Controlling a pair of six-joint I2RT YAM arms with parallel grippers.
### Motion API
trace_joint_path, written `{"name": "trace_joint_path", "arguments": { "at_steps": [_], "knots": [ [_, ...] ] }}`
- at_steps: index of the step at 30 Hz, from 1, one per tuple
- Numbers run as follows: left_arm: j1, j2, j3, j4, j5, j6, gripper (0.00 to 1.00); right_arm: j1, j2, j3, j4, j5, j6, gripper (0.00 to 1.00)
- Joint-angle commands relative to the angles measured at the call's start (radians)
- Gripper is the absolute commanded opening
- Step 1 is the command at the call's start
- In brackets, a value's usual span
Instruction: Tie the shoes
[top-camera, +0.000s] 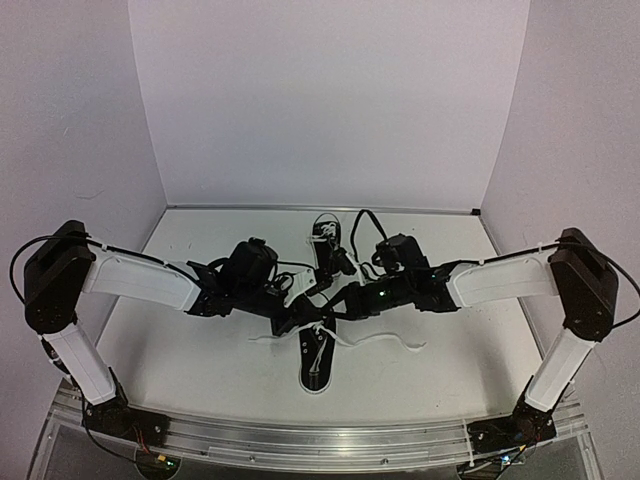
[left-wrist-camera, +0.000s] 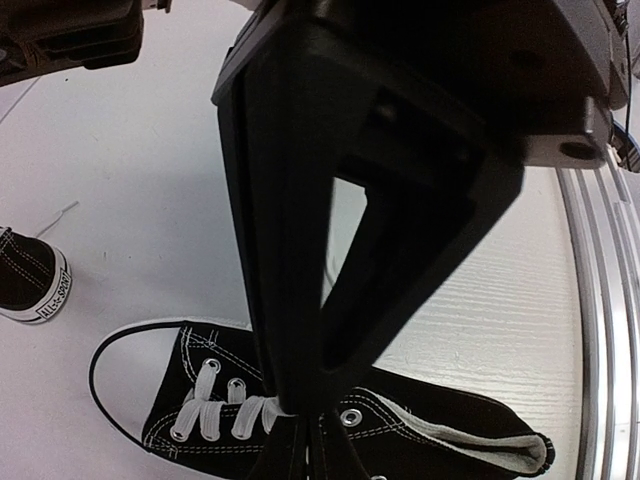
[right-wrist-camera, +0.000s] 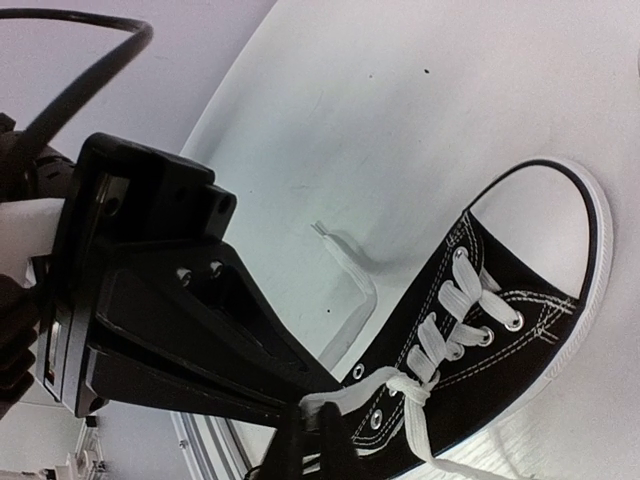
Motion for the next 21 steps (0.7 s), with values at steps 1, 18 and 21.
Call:
{"name": "trace_joint_path", "arguments": {
  "at_steps": [1, 18, 21],
  "knots": [
    [-0.006, 0.001, 0.035, 0.034, -0.002, 0.008, 0.07, 0.006, 0.009, 0.035, 0.029, -0.006, -0.004, 0.00],
    [-0.005, 0.029, 0.030, -0.030, -0.056, 0.003, 0.22, 0.007, -0.026, 0.018, 0.028, 0.012, 0.002, 0.00],
    [-0.005, 0.034, 0.034, -0.039, -0.055, 0.003, 0.21, 0.007, -0.027, 0.017, 0.028, 0.014, 0.004, 0.00]
  ]
}}
